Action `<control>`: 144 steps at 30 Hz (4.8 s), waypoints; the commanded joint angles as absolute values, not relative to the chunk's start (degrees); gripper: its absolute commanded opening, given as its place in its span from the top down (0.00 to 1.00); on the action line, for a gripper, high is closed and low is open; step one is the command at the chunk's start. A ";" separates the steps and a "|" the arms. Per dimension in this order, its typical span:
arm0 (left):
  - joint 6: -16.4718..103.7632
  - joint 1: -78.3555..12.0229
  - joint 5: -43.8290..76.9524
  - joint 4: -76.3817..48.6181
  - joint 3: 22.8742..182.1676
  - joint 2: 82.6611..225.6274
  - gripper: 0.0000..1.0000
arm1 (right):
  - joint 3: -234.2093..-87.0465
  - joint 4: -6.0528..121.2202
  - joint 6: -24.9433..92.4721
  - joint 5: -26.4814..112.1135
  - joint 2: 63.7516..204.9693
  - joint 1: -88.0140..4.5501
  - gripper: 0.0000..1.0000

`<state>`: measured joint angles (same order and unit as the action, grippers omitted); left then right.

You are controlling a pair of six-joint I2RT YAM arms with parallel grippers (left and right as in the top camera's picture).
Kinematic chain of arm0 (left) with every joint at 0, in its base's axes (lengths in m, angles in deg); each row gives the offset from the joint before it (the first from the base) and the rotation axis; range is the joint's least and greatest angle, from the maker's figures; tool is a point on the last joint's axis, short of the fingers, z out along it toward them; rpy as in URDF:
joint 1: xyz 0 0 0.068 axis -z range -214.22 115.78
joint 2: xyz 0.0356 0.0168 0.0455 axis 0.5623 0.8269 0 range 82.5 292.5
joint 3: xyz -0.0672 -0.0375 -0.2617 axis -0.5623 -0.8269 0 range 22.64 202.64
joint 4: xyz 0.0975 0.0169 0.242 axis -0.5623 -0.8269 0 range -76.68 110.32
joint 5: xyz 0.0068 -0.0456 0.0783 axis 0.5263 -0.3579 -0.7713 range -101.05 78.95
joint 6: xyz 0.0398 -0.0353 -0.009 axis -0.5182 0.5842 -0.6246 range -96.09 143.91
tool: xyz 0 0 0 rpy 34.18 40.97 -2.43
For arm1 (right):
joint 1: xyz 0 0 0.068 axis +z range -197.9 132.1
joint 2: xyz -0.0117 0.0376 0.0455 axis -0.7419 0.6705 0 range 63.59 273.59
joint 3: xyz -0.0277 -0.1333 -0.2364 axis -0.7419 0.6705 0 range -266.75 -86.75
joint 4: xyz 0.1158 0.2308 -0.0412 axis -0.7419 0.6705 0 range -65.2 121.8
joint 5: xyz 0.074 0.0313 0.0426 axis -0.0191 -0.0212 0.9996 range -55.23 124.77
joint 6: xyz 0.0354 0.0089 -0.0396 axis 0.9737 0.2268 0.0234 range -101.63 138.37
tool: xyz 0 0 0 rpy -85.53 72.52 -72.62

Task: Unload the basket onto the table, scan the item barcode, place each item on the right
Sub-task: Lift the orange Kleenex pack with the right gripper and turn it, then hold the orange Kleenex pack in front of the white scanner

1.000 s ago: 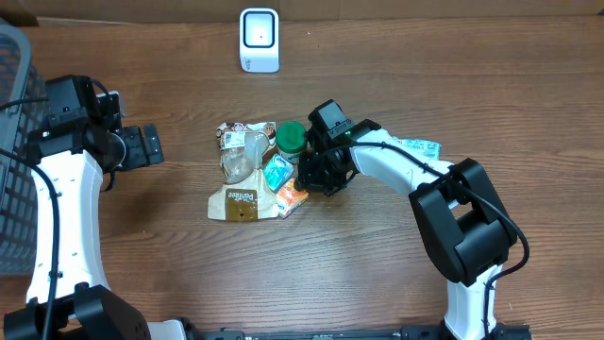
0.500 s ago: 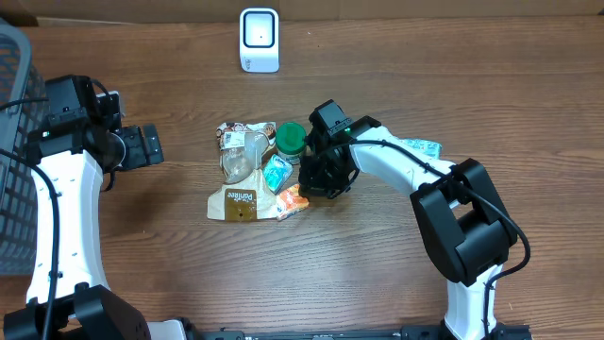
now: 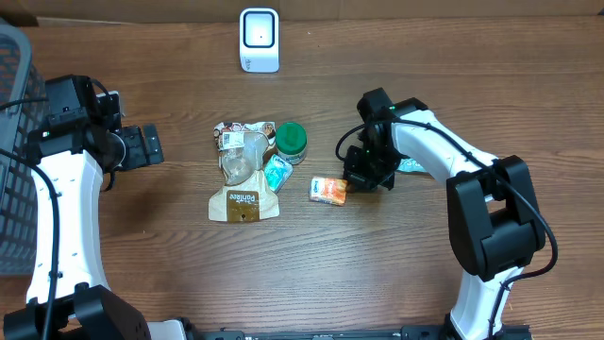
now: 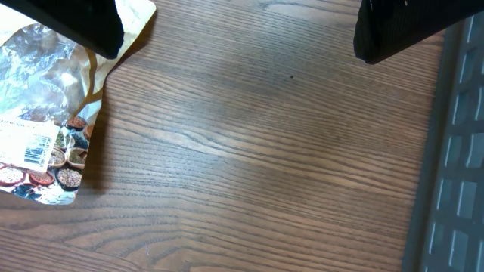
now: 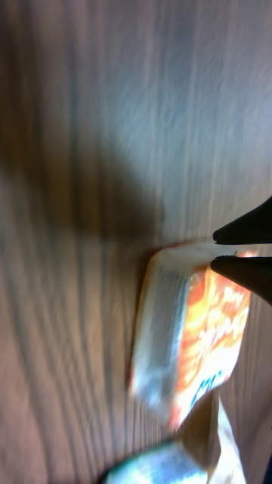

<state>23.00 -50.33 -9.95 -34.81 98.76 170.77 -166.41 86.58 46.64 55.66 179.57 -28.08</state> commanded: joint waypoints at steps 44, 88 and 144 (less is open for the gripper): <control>23.94 -50.36 -9.54 -34.77 99.26 170.90 0.01 | -169.21 82.38 -1.45 62.10 184.31 -29.59 0.52; 23.94 -50.33 -9.54 -34.77 99.24 170.90 0.00 | -168.55 84.04 30.14 105.86 161.65 -42.03 0.96; 23.94 -50.31 -9.54 -34.77 99.24 170.90 0.01 | -207.89 65.75 24.30 19.35 183.20 -20.87 0.96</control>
<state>23.00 -50.33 -9.95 -34.79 98.76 170.77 -207.13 70.73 33.52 36.53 178.09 -24.24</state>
